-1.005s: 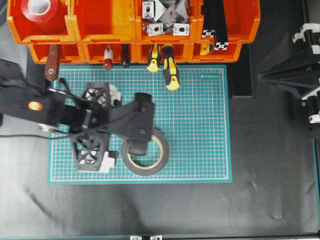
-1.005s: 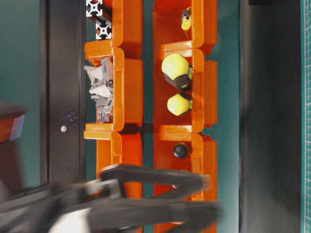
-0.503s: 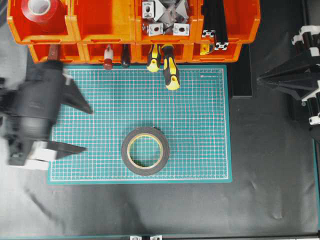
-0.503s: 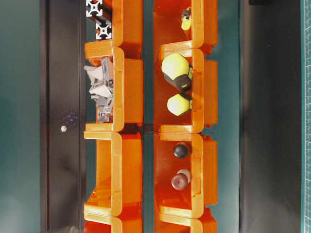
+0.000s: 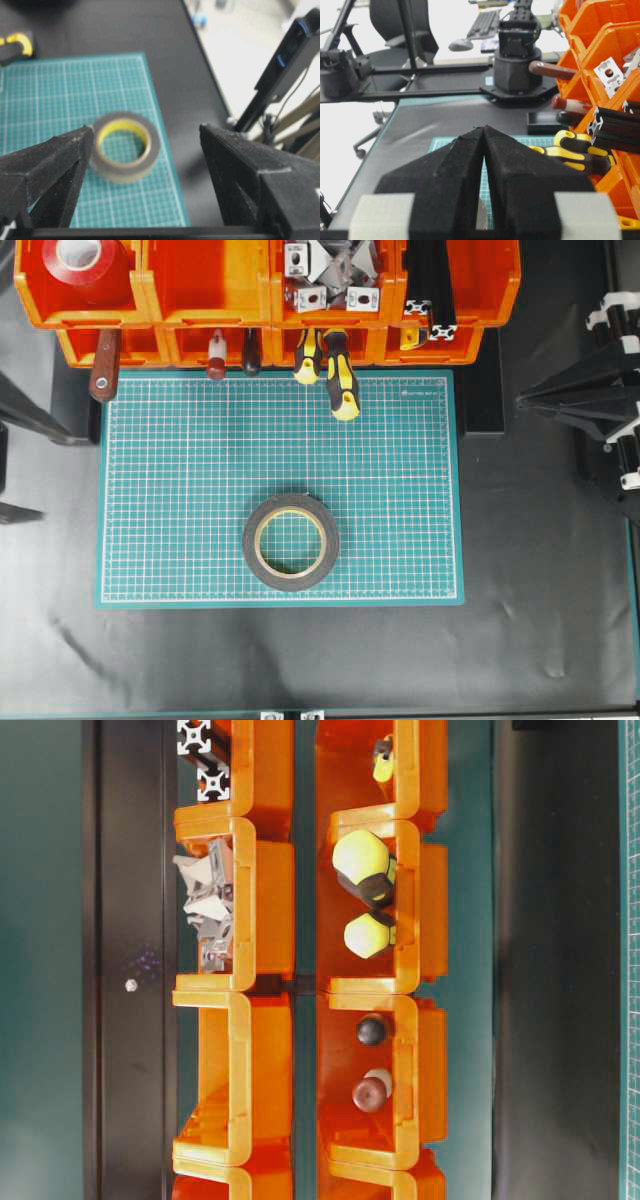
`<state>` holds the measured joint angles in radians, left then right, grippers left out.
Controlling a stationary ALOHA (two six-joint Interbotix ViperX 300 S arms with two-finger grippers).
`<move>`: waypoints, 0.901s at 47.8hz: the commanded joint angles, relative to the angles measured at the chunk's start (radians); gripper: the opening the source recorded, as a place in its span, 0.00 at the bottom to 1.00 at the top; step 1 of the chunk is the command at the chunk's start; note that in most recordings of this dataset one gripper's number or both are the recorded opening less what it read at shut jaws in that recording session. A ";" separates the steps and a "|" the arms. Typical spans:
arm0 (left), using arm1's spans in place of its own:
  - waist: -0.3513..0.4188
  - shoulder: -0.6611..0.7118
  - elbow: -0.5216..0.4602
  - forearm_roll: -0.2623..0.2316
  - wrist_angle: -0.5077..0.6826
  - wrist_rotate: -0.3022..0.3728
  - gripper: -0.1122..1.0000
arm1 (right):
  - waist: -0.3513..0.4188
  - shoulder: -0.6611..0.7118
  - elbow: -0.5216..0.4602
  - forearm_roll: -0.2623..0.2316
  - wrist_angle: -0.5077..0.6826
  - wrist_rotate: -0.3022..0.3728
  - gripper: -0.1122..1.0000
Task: Pick foam from container rack with left arm.
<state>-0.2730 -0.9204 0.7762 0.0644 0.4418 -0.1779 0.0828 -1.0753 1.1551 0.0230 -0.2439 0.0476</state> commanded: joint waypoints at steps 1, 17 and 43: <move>0.000 -0.046 0.041 0.003 -0.058 0.008 0.83 | 0.002 0.002 -0.020 0.003 0.000 0.000 0.09; 0.034 -0.135 0.107 0.003 -0.117 0.066 0.83 | 0.006 0.000 -0.006 0.003 -0.005 0.000 0.09; 0.032 -0.153 0.137 0.003 -0.153 0.063 0.82 | 0.029 -0.002 -0.005 0.003 -0.002 -0.002 0.09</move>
<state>-0.2408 -1.0723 0.9143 0.0629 0.3083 -0.1135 0.0997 -1.0830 1.1628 0.0230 -0.2424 0.0476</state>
